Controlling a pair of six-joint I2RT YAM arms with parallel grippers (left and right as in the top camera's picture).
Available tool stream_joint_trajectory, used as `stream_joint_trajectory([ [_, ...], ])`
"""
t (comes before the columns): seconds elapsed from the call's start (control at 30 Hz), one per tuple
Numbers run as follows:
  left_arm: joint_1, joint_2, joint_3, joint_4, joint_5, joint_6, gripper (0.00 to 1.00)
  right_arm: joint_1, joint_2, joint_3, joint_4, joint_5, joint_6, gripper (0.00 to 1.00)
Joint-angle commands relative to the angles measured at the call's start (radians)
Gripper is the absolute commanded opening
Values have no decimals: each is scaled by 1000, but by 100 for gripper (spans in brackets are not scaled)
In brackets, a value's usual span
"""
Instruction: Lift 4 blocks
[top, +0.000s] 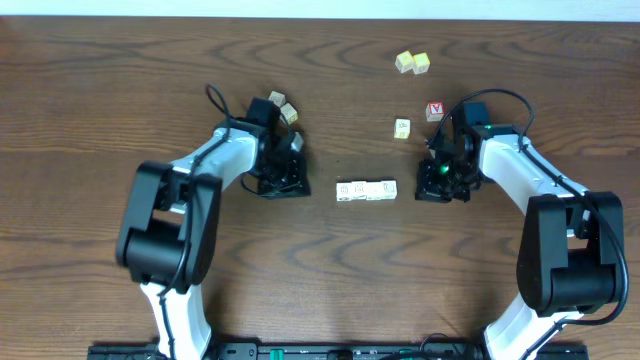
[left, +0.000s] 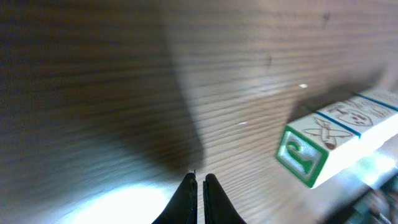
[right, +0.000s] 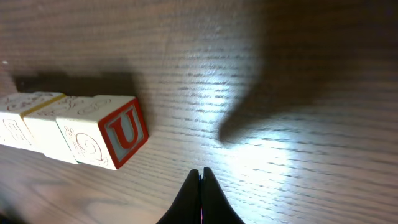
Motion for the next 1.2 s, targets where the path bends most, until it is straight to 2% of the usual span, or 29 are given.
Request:
stream_joint_trajectory([
  [0.0,-3,-136,29,-3,-169,-2,7,-6,-10,34,-7,29,14,1],
  [0.2,-115,-272,29,158,-196,-20,7,8,-10,34,26,23,19,1],
  [0.33,-222,-249,29,235,-338,-106,7,18,-10,34,36,23,22,1],
  [0.57,-358,-201,29,289,-465,-106,7,33,-10,34,35,23,21,1],
  [1.17,-396,-63,29,341,-473,-86,7,37,-10,34,26,23,21,1],
])
